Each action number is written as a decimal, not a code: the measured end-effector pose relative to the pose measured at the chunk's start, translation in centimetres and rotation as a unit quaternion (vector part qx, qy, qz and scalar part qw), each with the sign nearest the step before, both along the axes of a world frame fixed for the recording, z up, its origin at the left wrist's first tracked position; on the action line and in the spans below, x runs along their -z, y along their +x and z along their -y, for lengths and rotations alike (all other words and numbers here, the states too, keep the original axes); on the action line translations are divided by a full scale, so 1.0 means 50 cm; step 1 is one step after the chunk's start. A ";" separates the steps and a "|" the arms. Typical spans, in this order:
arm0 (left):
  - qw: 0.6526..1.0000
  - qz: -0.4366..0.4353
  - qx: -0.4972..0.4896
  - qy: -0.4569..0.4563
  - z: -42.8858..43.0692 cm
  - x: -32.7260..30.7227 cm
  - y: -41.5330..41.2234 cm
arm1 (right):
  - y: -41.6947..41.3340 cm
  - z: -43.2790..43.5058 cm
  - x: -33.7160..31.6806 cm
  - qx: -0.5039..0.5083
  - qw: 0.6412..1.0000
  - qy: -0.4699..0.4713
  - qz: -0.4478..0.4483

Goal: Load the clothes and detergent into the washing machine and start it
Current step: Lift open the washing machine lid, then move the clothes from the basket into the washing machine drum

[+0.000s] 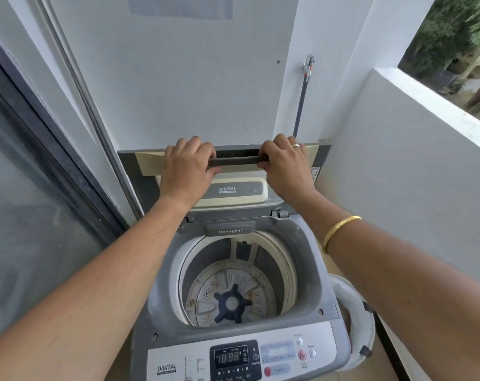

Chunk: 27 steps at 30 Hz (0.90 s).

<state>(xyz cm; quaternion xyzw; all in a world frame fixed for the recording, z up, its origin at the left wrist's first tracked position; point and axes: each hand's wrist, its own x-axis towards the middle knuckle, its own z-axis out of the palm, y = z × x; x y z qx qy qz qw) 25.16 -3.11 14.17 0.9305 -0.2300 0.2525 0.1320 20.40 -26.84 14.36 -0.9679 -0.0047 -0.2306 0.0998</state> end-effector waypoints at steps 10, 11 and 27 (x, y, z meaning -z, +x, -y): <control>0.988 -0.005 0.143 -0.057 0.168 0.094 -0.161 | -0.151 0.204 0.030 0.059 0.990 0.122 0.048; 0.981 -0.038 0.183 -0.055 0.206 0.107 -0.187 | -0.174 0.241 0.049 0.091 0.985 0.142 0.038; 0.750 -0.654 -0.020 -0.101 0.870 0.581 -0.551 | -0.502 0.670 0.679 0.185 0.854 0.245 -0.421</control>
